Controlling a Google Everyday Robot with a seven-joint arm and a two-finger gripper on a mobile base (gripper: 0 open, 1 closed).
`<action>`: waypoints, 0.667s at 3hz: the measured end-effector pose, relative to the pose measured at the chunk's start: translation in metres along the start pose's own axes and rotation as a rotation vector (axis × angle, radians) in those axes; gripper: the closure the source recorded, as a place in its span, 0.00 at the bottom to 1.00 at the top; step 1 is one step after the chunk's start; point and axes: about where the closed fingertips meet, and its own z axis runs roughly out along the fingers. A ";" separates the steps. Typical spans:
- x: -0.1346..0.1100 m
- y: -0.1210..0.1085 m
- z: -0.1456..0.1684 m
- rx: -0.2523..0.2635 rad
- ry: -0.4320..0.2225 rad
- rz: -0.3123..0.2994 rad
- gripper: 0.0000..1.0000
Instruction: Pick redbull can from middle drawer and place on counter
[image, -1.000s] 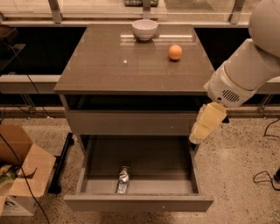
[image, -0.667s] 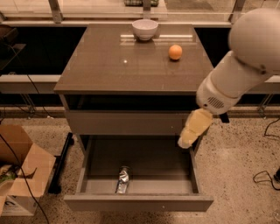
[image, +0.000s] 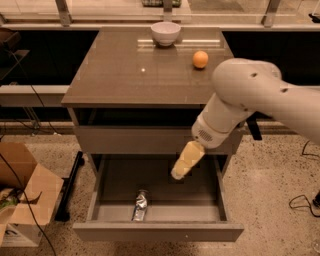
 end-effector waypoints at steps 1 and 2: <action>-0.008 -0.001 0.060 -0.026 0.039 0.146 0.00; -0.009 -0.002 0.096 -0.051 0.043 0.257 0.00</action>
Offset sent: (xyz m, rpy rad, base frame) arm 0.0219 0.0466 -0.1287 0.0429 0.1996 -0.3502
